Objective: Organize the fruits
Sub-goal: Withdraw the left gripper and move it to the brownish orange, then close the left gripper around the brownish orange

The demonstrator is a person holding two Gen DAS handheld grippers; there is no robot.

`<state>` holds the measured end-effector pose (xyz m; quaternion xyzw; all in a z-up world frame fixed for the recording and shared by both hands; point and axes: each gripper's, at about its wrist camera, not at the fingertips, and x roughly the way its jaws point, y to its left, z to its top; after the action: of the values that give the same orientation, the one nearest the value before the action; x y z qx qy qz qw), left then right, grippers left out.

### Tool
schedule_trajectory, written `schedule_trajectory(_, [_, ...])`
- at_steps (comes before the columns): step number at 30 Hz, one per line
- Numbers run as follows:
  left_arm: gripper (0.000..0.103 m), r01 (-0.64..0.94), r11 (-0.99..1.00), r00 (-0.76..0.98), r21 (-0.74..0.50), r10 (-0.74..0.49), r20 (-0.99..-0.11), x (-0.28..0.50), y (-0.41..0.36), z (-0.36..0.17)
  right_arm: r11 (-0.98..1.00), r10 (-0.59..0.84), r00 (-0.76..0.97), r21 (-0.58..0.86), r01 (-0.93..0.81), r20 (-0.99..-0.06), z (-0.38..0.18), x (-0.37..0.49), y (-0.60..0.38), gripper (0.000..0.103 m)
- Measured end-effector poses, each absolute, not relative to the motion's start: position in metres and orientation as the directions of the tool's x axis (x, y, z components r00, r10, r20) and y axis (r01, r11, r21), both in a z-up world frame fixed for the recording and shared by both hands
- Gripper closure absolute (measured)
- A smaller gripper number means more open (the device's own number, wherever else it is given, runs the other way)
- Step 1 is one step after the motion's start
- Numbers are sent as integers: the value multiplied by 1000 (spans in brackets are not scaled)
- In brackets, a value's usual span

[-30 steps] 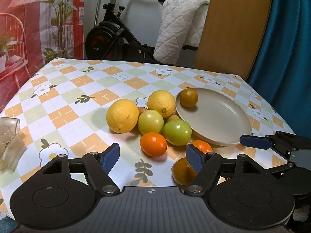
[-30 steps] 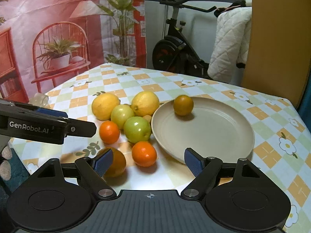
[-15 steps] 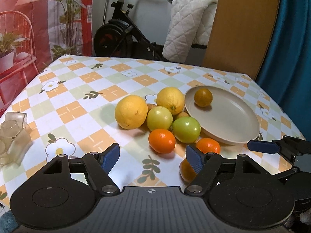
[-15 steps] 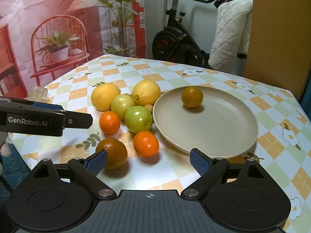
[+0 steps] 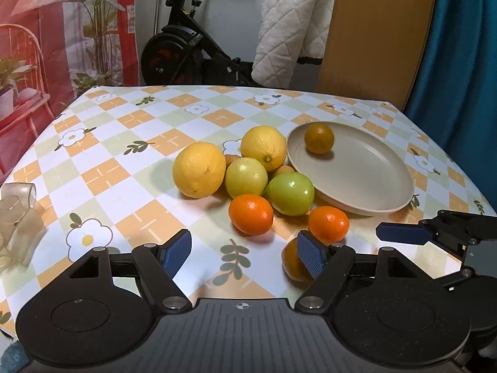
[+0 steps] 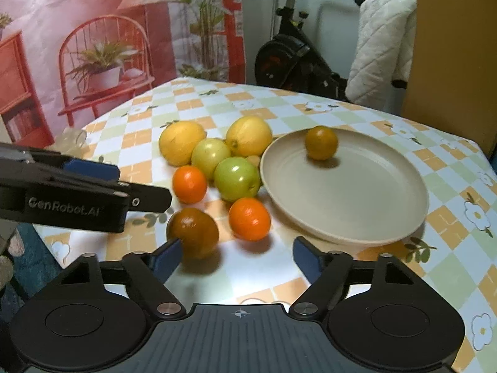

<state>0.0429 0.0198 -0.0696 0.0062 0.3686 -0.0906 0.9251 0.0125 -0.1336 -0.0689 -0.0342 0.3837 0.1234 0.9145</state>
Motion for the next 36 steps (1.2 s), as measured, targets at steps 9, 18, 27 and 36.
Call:
schedule_trajectory(9, [27, 186, 980, 710, -69, -183, -680, 42, 20, -71, 954, 242, 661, 49, -296, -711, -71, 12, -130, 50])
schedule_trajectory(18, [34, 245, 964, 690, -108, -251, -679, 41, 15, -74, 933, 302, 643, 82, -349, -704, -74, 15, -123, 60])
schedule_trajectory(27, [41, 298, 941, 661, -161, -325, -676, 44, 8, -80, 930, 312, 635, 90, -357, -707, -80, 21, -121, 64])
schedule_trajectory(36, [53, 318, 920, 629, -228, -385, -675, 53, 7, -88, 931, 306, 648, 77, -357, -698, -84, 25, -119, 64])
